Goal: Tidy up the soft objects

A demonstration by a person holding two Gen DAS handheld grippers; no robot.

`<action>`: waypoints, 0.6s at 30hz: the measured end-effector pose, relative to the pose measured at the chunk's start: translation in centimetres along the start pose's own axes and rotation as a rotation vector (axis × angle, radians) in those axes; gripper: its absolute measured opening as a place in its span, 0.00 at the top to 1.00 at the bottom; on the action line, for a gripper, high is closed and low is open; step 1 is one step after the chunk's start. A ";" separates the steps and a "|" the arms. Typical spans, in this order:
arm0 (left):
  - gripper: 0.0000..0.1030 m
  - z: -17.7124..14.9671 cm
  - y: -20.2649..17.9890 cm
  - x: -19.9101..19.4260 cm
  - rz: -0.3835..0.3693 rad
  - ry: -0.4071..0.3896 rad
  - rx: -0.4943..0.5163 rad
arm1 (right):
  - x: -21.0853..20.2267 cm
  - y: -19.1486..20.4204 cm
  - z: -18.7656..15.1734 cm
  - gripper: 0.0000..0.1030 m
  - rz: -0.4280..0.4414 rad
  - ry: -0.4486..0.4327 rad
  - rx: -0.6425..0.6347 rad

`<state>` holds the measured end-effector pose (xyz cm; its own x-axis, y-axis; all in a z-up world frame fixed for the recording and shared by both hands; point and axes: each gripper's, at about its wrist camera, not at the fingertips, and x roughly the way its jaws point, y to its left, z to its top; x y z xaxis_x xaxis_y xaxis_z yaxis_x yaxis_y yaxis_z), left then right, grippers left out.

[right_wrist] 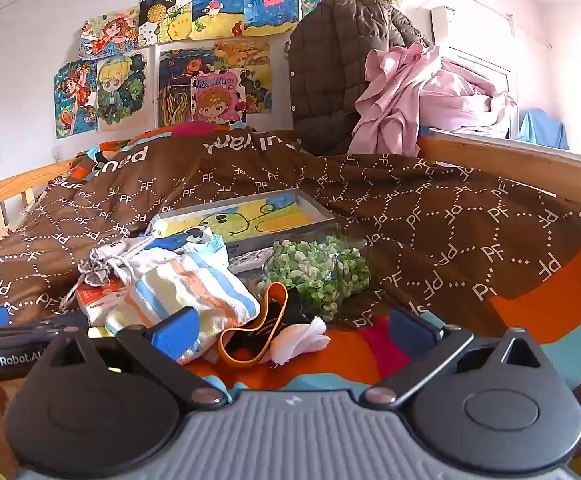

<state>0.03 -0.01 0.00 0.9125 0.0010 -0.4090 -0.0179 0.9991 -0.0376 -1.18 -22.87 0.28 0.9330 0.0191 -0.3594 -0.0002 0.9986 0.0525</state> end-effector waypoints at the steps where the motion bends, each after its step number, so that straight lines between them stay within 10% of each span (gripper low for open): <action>1: 0.01 0.0 0.0 0.0 0.000 0.006 -0.003 | 0.0 0.0 0.0 0.00 0.000 0.000 0.000; 18: 0.01 0.0 -0.3 0.2 0.002 0.003 0.020 | 0.1 -0.1 -0.1 0.00 0.000 0.013 0.009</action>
<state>0.23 -0.35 -0.09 0.9114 0.0024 -0.4114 -0.0111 0.9998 -0.0187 -1.09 -22.98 0.18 0.9282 0.0199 -0.3715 0.0029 0.9982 0.0607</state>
